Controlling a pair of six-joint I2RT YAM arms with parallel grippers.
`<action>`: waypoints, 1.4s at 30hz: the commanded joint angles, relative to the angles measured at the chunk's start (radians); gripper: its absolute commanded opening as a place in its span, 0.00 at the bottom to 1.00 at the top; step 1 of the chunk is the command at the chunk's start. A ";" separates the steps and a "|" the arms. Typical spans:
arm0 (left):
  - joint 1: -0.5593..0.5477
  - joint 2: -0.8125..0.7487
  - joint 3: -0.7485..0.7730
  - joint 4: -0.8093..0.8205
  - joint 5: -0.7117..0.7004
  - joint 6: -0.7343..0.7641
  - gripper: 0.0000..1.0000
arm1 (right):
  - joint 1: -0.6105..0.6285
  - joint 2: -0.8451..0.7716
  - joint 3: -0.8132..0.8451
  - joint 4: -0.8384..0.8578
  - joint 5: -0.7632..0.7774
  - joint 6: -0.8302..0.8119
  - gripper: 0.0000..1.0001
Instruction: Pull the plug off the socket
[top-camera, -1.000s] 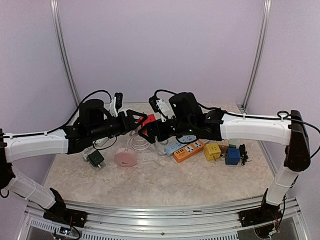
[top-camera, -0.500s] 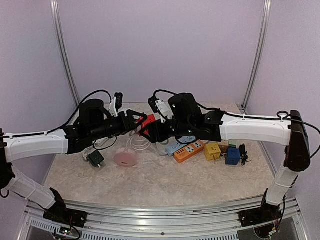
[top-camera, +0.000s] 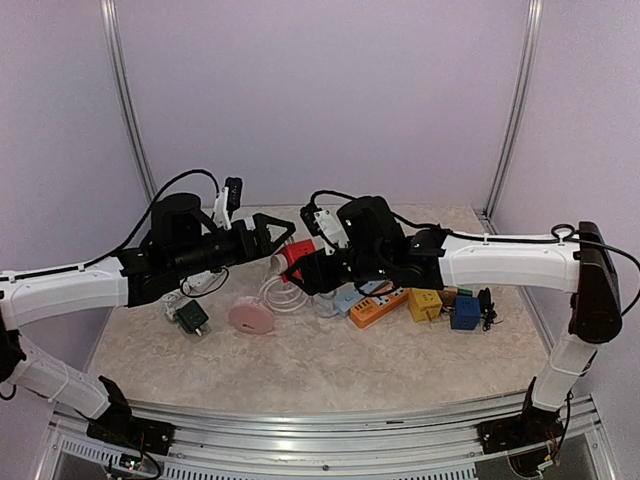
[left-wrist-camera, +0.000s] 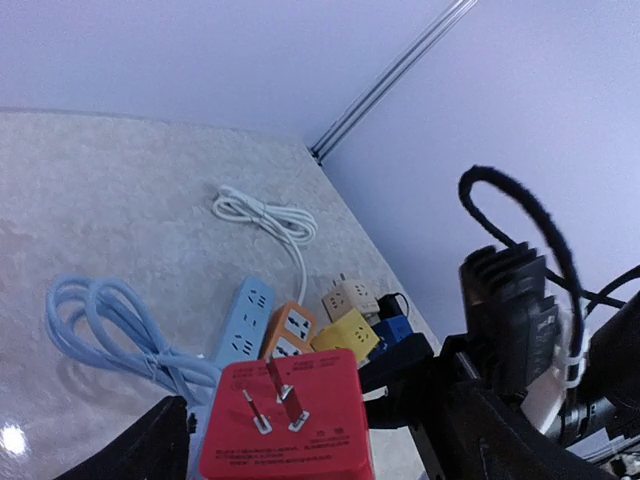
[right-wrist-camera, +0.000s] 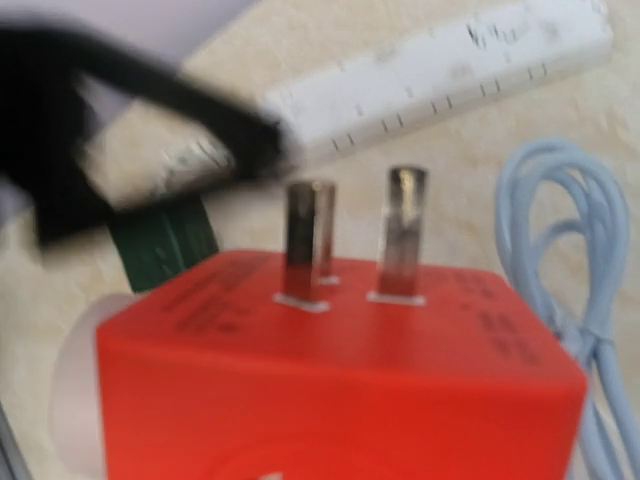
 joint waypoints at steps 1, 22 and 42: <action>-0.003 -0.107 0.027 -0.040 -0.048 0.113 0.99 | -0.034 -0.081 -0.047 0.025 0.001 -0.002 0.00; -0.227 -0.025 0.042 -0.166 -0.309 0.732 0.74 | -0.141 -0.173 0.038 -0.275 -0.288 -0.178 0.00; -0.319 0.102 0.095 -0.110 -0.472 0.828 0.54 | -0.141 -0.161 0.042 -0.246 -0.319 -0.170 0.00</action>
